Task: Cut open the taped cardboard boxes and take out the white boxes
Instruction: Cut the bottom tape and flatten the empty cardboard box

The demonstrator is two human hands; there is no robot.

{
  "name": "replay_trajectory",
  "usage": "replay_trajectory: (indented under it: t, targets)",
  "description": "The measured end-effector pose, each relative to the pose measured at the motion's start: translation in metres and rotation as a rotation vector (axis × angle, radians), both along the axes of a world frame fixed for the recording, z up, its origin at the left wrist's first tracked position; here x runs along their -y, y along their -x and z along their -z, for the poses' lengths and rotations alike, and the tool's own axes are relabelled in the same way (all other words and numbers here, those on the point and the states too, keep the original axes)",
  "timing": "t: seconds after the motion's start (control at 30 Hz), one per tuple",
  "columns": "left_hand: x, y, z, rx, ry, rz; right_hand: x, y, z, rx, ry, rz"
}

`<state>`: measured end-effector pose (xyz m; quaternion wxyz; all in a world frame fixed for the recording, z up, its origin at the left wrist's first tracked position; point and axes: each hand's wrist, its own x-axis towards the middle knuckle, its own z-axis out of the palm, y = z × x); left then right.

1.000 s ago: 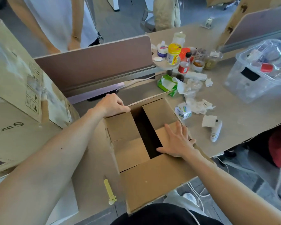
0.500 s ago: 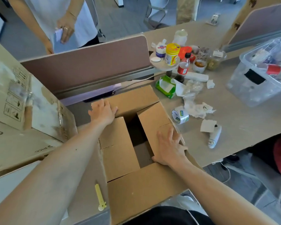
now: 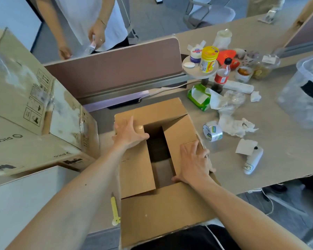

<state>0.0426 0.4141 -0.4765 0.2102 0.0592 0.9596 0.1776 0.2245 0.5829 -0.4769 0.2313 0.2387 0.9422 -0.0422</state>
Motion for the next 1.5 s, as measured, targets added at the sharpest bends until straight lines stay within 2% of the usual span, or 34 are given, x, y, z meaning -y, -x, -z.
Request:
replay_trajectory:
  t: [0.17,0.27,0.43,0.53,0.6,0.7,0.77,0.83,0.87,0.97,1.0,1.03,1.17,1.23,1.4,1.5]
  targets:
    - [0.016,0.006,-0.021,0.131,-0.286,-0.018,0.006,0.002,0.002,0.015,-0.057,0.004]
    - [0.028,0.006,-0.038,0.229,-0.422,-0.019,0.006,0.0,-0.002,0.018,-0.022,-0.013]
    - [0.063,0.017,-0.062,0.384,-0.673,-0.082,-0.023,-0.015,-0.026,-0.128,0.3,-0.064]
    - [0.088,0.019,-0.066,0.363,-0.708,-0.043,-0.049,-0.029,-0.044,-0.218,0.594,-0.029]
    - [0.102,0.02,-0.064,0.335,-0.71,-0.047,-0.064,-0.041,-0.053,-0.311,0.805,0.079]
    - [0.115,0.019,-0.063,0.141,-0.561,-0.041,-0.08,-0.056,-0.047,-0.593,1.062,0.492]
    - [0.123,0.021,-0.064,-0.033,-0.391,0.005,-0.092,-0.061,-0.036,-0.74,1.092,0.78]
    - [0.13,0.027,-0.065,-0.086,-0.222,0.042,-0.101,-0.066,-0.025,-0.699,1.072,0.894]
    - [0.131,0.03,-0.066,-0.088,-0.084,0.084,-0.102,-0.069,-0.02,-0.634,1.058,0.894]
    - [0.128,0.032,-0.057,-0.092,0.499,0.336,-0.096,-0.077,-0.004,-0.385,0.894,0.836]
    - [0.123,0.03,-0.051,-0.057,0.561,0.381,-0.092,-0.079,0.0,-0.344,0.847,0.835]
    - [0.116,0.027,-0.044,0.005,0.537,0.382,-0.089,-0.08,0.003,-0.316,0.815,0.846]
    - [0.096,0.029,-0.027,0.201,0.177,0.2,-0.083,-0.078,0.006,-0.291,0.802,0.932]
    - [0.091,0.033,-0.026,0.228,0.122,0.153,-0.08,-0.076,0.004,-0.285,0.819,0.965]
    - [0.081,0.031,-0.027,0.176,-0.129,0.038,-0.073,-0.073,-0.011,-0.351,1.066,1.03]
    - [0.079,0.029,-0.027,0.105,-0.239,-0.08,-0.071,-0.07,-0.019,-0.336,0.98,0.871]
